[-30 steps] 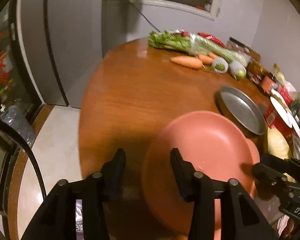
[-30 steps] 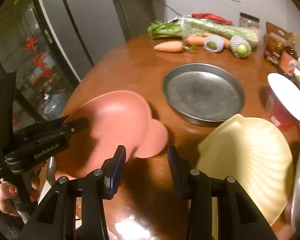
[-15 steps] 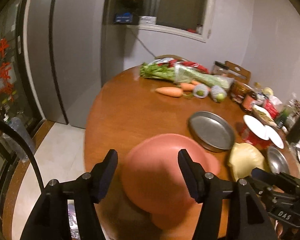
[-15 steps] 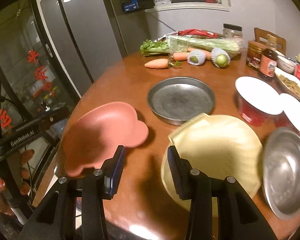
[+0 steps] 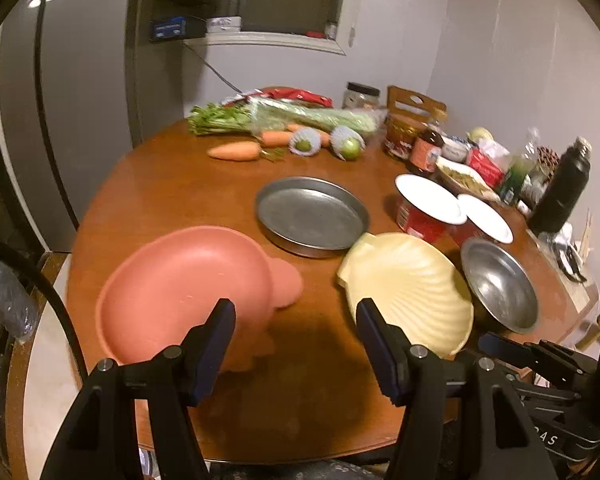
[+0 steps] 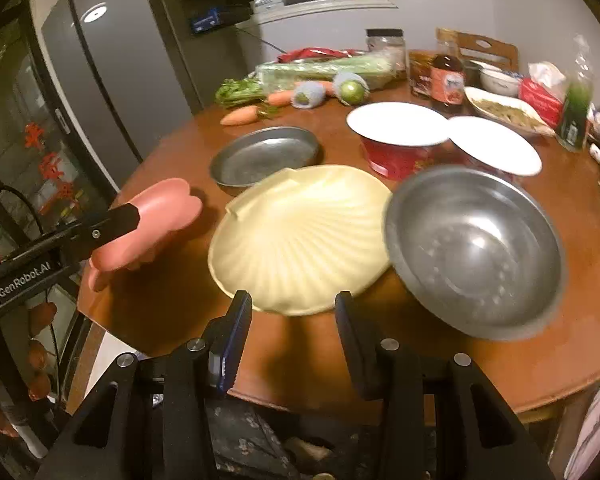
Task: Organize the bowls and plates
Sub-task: 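Carry the pink plate with the left gripper and set it down beside the shell plate, then grasp the cream shell-shaped plate rim with the left gripper and lift it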
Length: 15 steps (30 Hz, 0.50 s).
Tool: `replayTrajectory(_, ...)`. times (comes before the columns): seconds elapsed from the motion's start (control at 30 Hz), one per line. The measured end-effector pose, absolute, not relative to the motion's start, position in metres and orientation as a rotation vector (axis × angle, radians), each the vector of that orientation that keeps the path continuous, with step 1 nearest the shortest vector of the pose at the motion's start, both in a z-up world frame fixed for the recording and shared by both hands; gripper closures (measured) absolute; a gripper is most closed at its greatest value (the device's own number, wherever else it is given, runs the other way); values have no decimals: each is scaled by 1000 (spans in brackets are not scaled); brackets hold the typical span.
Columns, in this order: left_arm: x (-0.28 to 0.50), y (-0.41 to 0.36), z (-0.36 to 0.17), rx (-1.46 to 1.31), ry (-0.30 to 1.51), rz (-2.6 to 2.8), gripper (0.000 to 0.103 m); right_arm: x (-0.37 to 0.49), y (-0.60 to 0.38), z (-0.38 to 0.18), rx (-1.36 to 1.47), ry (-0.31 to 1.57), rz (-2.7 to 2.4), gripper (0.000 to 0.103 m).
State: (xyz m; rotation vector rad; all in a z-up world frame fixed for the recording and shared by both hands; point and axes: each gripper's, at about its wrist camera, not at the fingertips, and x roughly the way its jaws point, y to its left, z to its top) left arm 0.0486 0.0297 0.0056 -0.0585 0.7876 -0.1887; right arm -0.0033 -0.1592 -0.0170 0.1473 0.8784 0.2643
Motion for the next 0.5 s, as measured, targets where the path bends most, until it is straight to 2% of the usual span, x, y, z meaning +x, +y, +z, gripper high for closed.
replayTrajectory(0.5, 61, -6, -16, -29, 855, -243, 40, 7, -193, -28, 240, 877, 217, 58)
